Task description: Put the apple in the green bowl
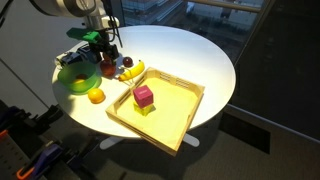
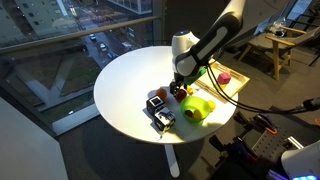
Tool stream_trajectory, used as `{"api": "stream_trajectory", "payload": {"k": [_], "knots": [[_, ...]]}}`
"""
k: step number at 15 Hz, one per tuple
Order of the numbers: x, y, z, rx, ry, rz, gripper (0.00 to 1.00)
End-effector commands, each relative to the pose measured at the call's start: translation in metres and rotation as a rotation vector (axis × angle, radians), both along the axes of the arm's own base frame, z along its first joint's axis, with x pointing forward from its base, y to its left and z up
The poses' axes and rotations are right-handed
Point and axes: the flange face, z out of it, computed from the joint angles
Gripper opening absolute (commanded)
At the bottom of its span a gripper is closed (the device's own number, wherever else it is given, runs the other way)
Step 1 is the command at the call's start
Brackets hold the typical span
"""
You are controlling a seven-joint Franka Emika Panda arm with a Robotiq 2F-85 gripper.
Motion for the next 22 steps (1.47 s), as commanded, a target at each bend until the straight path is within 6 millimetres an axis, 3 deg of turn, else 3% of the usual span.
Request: {"api": "stream_trajectory", "payload": {"k": [1, 2, 5, 13, 22], "knots": [[0.0, 0.0, -0.002, 0.001, -0.013, -0.002, 1.0], [0.0, 0.0, -0.003, 0.001, -0.011, -0.001, 0.81], [0.0, 0.0, -0.004, 0.0, -0.008, -0.001, 0.58], [0.003, -0.001, 0.006, 0.001, -0.001, 0.006, 0.56], [0.01, -0.002, 0.032, 0.004, 0.002, 0.025, 0.56]]}}
